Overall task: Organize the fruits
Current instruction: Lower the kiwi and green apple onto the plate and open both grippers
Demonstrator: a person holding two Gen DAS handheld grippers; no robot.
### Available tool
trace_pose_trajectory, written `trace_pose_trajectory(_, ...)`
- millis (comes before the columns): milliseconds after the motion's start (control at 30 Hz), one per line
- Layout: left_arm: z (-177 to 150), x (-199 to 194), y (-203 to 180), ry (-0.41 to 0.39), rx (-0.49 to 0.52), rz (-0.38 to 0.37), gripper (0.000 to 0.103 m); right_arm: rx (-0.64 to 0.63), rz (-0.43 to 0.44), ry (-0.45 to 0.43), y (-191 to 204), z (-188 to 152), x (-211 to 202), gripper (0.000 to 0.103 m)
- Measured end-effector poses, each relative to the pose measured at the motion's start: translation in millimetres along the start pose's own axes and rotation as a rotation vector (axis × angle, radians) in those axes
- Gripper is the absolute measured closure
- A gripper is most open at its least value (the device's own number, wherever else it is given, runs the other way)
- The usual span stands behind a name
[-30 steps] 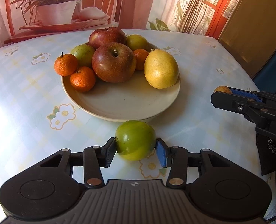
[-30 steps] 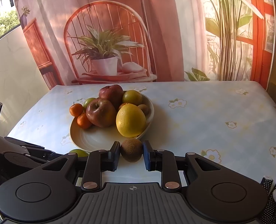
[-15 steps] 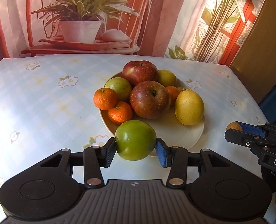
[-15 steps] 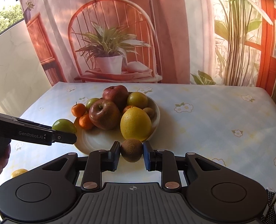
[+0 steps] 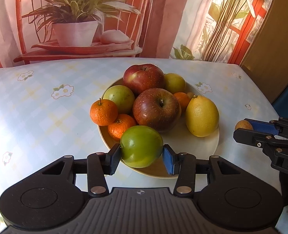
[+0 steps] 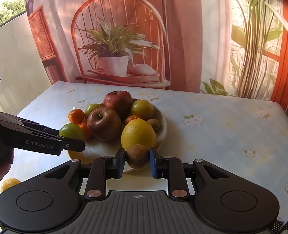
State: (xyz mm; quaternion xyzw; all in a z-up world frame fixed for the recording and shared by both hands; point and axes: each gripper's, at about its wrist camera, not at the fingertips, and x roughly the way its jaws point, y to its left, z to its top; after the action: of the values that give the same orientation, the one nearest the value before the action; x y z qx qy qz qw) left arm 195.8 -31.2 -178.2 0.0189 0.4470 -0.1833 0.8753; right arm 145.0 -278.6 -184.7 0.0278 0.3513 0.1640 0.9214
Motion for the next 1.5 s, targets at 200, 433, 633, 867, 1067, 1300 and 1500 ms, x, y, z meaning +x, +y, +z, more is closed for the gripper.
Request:
trace_pose_trajectory(200, 6, 4, 5, 0.0, -0.031, -0.006, 0.054, -0.027, -0.014, -0.008, -4, 12, 7, 0.079)
trace_pose_trajectory(433, 7, 1, 8, -0.01, -0.055, -0.009, 0.053, -0.056, -0.024, -0.014, -7, 22, 12, 0.079)
trace_pose_trajectory(633, 11, -12, 12, -0.043, -0.076, -0.011, 0.054, -0.042, -0.045, -0.036, -13, 40, 28, 0.079)
trace_pose_trajectory(867, 23, -30, 29, -0.105, -0.12, 0.055, 0.054, -0.073, -0.015, -0.042, 3, 61, 57, 0.079)
trace_pose_trajectory(1067, 26, -38, 50, -0.121, -0.169, 0.109, 0.054, -0.065, 0.009, -0.011, 14, 64, 82, 0.079)
trace_pose_trajectory(1300, 22, -47, 64, -0.125, -0.186, 0.12, 0.054, -0.045, 0.021, 0.02, 19, 64, 95, 0.077)
trace_pose_trajectory(1500, 16, -58, 69, -0.131, -0.18, 0.123, 0.054, -0.072, 0.004, 0.024, 26, 63, 88, 0.077)
